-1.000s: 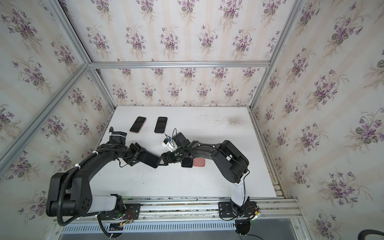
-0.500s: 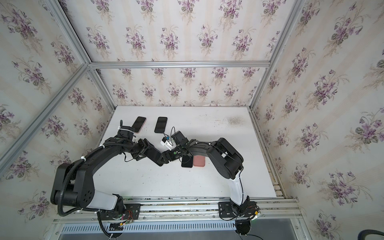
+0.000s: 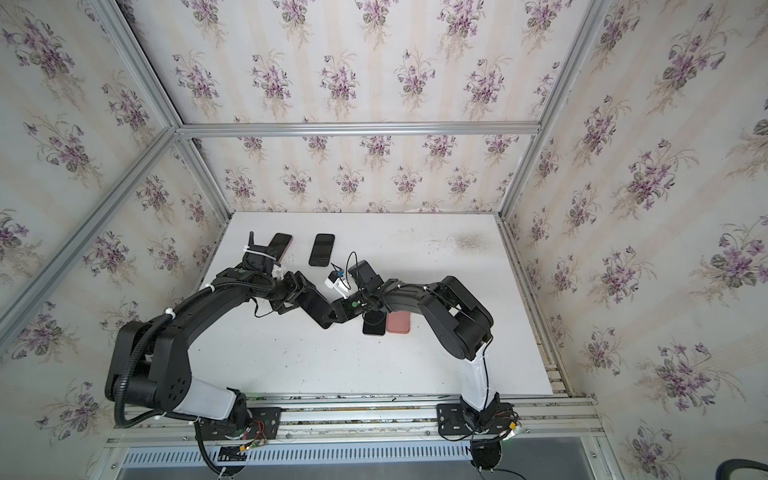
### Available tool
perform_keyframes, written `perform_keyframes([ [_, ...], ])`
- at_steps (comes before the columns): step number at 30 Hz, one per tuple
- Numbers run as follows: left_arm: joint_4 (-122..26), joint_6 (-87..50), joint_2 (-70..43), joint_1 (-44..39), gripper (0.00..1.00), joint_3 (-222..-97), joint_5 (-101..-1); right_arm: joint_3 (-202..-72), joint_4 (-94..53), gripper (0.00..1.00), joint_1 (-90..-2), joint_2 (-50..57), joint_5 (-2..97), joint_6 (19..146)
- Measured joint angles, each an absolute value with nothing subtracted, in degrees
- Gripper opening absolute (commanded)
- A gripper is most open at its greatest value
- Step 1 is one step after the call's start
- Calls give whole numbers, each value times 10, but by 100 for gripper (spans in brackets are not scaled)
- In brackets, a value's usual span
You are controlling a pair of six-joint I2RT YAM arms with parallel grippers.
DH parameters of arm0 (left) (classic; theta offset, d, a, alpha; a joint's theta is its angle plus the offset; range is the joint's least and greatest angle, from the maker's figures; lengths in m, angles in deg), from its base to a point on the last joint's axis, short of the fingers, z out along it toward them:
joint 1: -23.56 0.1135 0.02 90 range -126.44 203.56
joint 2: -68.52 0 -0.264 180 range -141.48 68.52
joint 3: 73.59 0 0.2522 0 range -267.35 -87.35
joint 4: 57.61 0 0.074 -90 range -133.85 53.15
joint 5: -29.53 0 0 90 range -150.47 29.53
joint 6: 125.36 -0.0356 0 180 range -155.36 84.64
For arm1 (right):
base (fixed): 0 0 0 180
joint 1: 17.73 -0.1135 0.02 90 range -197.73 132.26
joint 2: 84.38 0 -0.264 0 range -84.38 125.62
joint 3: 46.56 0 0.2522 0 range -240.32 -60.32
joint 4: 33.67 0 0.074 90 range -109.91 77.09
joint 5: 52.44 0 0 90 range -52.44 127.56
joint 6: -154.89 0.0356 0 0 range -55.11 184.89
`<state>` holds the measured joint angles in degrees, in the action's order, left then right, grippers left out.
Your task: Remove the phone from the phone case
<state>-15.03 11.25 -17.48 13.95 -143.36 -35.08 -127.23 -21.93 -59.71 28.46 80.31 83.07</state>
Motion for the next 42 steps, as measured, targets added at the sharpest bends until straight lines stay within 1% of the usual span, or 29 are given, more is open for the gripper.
perform_keyframes([
  [2, -149, 108, -172, 134, 73, -1441, -353, -1270, -220, 21, -597, 276, 803, 829],
  [4, -149, 106, -169, 130, 74, -1447, -355, -1270, -220, 10, -597, 270, 803, 828],
  [6, -149, 98, -167, 126, 76, -1455, -355, -1269, -219, 3, -596, 261, 811, 829],
  [9, -141, 91, -160, 119, 84, -1472, -361, -1265, -221, 0, -594, 247, 809, 828],
  [11, -135, 94, -154, 115, 89, -1487, -362, -1261, -220, 0, -595, 235, 803, 822],
  [14, -129, 93, -137, 113, 99, -1517, -358, -1254, -217, 0, -594, 210, 792, 818],
  [15, -129, 93, -128, 113, 100, -1533, -357, -1252, -215, 0, -592, 199, 788, 816],
  [21, -152, 80, -89, 120, 100, -1639, -348, -1229, -170, 0, -566, 122, 772, 811],
  [25, -155, 53, -76, 128, 100, -1710, -352, -1220, -148, 0, -525, 57, 754, 798],
  [30, -161, -12, -81, 127, 100, -1795, -342, -1193, -135, 0, -455, -36, 738, 766],
  [32, -164, -37, -94, 127, 100, -1823, -323, -1177, -143, 0, -435, -70, 723, 751],
  [36, -162, -83, -129, 117, 100, -1865, -270, -1139, -181, 0, -425, -136, 719, 697],
  [42, -161, -164, -153, 84, 100, -1883, -168, -1116, -256, 0, -422, -174, 733, 639],
])
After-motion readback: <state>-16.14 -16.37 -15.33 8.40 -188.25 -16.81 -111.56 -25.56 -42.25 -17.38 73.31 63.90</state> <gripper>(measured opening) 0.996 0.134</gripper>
